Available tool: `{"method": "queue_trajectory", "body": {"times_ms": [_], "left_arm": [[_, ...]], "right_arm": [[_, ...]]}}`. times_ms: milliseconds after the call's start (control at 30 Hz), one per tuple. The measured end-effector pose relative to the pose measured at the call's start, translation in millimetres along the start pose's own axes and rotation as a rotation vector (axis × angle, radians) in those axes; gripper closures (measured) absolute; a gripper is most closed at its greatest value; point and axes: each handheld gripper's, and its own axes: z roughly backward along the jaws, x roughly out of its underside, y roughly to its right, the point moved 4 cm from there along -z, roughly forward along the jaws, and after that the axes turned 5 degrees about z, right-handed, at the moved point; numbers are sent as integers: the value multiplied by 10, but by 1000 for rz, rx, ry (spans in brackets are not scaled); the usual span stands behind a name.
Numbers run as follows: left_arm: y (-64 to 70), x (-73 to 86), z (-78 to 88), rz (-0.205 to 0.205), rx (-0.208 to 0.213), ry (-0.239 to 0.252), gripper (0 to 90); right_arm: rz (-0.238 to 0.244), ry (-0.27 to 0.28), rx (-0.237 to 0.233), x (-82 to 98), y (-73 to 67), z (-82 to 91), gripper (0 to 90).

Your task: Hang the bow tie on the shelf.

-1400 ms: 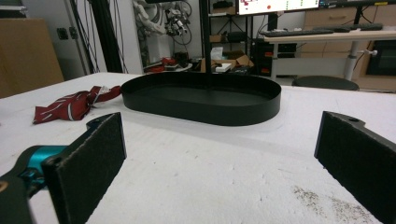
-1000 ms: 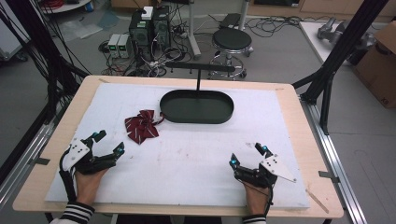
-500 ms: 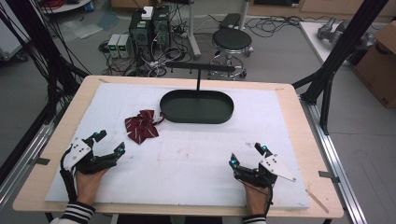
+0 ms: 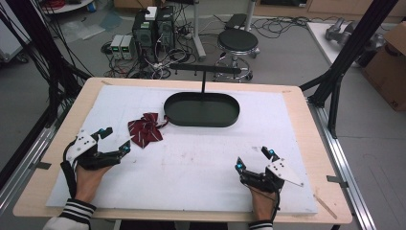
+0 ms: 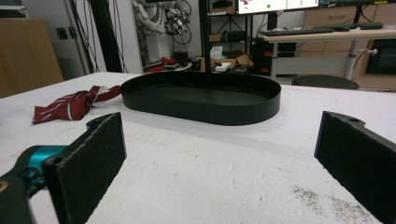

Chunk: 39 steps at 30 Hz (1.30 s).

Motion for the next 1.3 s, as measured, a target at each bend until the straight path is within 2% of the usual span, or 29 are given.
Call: {"method": "queue_trajectory", "body": {"times_ms": [133, 167, 367, 533, 700, 800, 1133, 1300], "left_arm": [[6, -149, -99, -14, 24, -71, 141], [6, -149, -99, -14, 24, -71, 141], [6, -304, -264, -40, 41, -141, 142], [0, -403, -512, -50, 72, -234, 145], [5, -490, -711, -58, 98, -296, 150], [13, -524, -804, -56, 124, -331, 180], [70, -547, -1041, -87, 141, -424, 217], [77, -495, -1133, -106, 144, -500, 233]], "right_arm": [[-3, -5, 0, 1, -3, 0, 9], [-3, -5, 0, 1, -3, 0, 9], [-3, -4, 0, 1, 0, -2, 9], [-2, -3, -3, -1, 7, -7, 9], [-8, -3, -4, 0, 7, -8, 9], [-11, -5, -7, 0, 12, -7, 9], [-16, 1, -7, 0, 14, -1, 9], [-17, 5, 8, 0, 16, 4, 9]]}}
